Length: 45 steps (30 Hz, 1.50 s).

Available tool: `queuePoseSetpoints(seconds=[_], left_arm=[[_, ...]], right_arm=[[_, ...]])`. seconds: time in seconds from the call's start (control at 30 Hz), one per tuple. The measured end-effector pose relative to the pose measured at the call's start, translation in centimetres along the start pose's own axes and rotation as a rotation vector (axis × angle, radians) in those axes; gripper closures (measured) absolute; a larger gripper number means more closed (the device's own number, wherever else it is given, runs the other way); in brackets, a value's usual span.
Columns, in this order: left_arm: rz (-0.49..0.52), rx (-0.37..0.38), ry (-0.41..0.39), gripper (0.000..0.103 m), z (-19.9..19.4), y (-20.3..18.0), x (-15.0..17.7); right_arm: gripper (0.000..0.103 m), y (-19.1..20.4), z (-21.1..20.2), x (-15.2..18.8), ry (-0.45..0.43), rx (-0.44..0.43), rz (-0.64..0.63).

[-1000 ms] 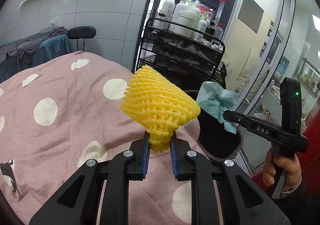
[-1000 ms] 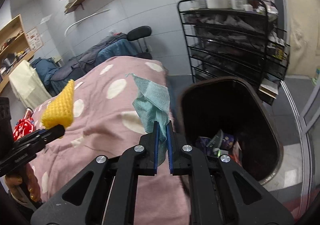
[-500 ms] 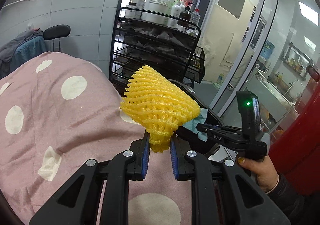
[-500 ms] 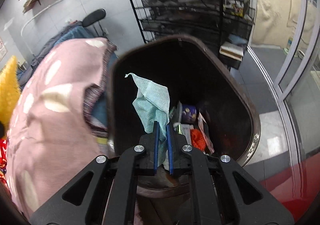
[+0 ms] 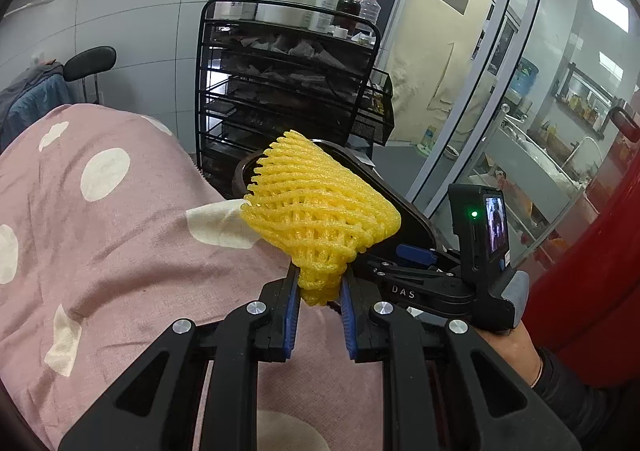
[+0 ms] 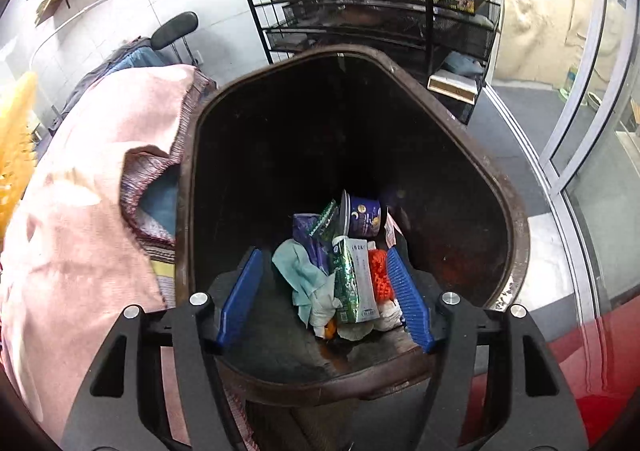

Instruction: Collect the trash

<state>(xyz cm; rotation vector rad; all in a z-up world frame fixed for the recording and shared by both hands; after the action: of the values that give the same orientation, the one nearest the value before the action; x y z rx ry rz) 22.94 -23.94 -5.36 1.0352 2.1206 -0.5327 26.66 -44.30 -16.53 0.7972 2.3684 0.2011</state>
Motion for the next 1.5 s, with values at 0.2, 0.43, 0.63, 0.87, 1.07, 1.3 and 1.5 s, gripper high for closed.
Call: queuePoseSetpoints(seconds=[0.2,0.43,0.63,0.87,1.07,1.3,1.5], left_arm=[[0.013,0.017,0.021,0.085,1.2,-0.5,-0.5],[0.041,0.037,0.062,0.085,3.6,-1.3,-1.3],[0.054,0.065,0.115,0.085,6.4,-2.0,-2.0],[0.117,0.070,0.185,0.084,9.7,-3.6,-3.0],[0.137,0.076,0.239,0.079,11.9,-4.1,-3.3],[0.122,0.044,0.215,0.022,12.0,-3.9,-3.3],[0.127,0.010,0.135,0.013,9.7,-3.8,-4.2]], right_arm=[[0.025,-0.3,-2.1,-0.1,-0.050,-0.008,0.006],[0.018,-1.1,-4.9,0.0,-0.109,0.002,0.019],[0.016,-2.1,-6.6,0.1,-0.142,0.014,0.032],[0.015,-3.4,-7.6,0.6,-0.152,0.032,0.044],[0.015,-4.0,-8.2,1.3,-0.149,0.038,0.053],[0.015,-4.3,-8.0,1.8,-0.139,0.041,0.053],[0.015,-4.3,-8.0,2.0,-0.143,0.051,0.051]])
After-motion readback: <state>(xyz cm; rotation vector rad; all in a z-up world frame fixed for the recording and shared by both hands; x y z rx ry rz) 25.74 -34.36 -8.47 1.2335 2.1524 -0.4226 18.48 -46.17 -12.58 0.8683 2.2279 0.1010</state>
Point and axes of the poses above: each gripper's, at about its wrist camera, not at the fingertips, and z roughly the way its jaws point, y to its left, x to its underside, the point moved 6 cm from there along z, roughly the way its jaws point, and after that the axes turned 13 degrees about z, right-handed, at the moved point
